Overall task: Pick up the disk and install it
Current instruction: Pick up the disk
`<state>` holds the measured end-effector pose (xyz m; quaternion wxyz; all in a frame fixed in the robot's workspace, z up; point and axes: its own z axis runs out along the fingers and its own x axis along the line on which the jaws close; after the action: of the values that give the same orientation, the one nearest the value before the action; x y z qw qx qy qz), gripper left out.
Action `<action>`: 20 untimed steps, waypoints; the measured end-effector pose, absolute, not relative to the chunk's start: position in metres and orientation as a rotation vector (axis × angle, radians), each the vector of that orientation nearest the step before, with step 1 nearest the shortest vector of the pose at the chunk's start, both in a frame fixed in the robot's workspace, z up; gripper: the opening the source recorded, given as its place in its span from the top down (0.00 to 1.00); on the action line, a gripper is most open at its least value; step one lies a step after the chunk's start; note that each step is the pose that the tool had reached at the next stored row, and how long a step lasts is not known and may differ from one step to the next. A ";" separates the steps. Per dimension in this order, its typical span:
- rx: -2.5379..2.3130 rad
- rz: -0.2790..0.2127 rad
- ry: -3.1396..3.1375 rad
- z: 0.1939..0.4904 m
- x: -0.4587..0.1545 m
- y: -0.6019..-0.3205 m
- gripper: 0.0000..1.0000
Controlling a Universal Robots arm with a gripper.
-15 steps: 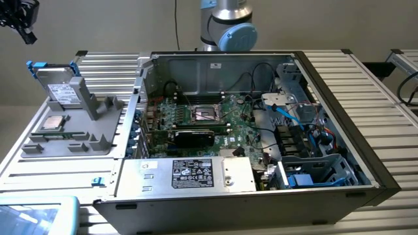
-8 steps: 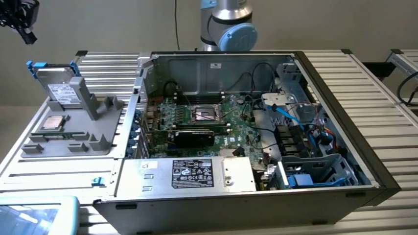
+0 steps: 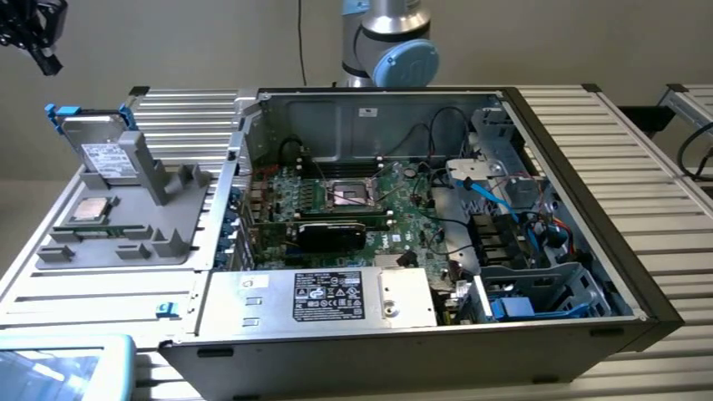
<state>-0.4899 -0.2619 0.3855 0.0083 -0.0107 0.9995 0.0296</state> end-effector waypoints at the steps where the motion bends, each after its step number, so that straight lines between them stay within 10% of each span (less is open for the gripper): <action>1: -0.063 0.093 3.124 0.386 -0.490 -0.262 0.89; 20: -0.600 0.096 3.077 0.385 -0.490 -0.262 0.89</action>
<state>-0.4899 -0.2619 0.3854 0.0028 -0.1913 0.9811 0.0307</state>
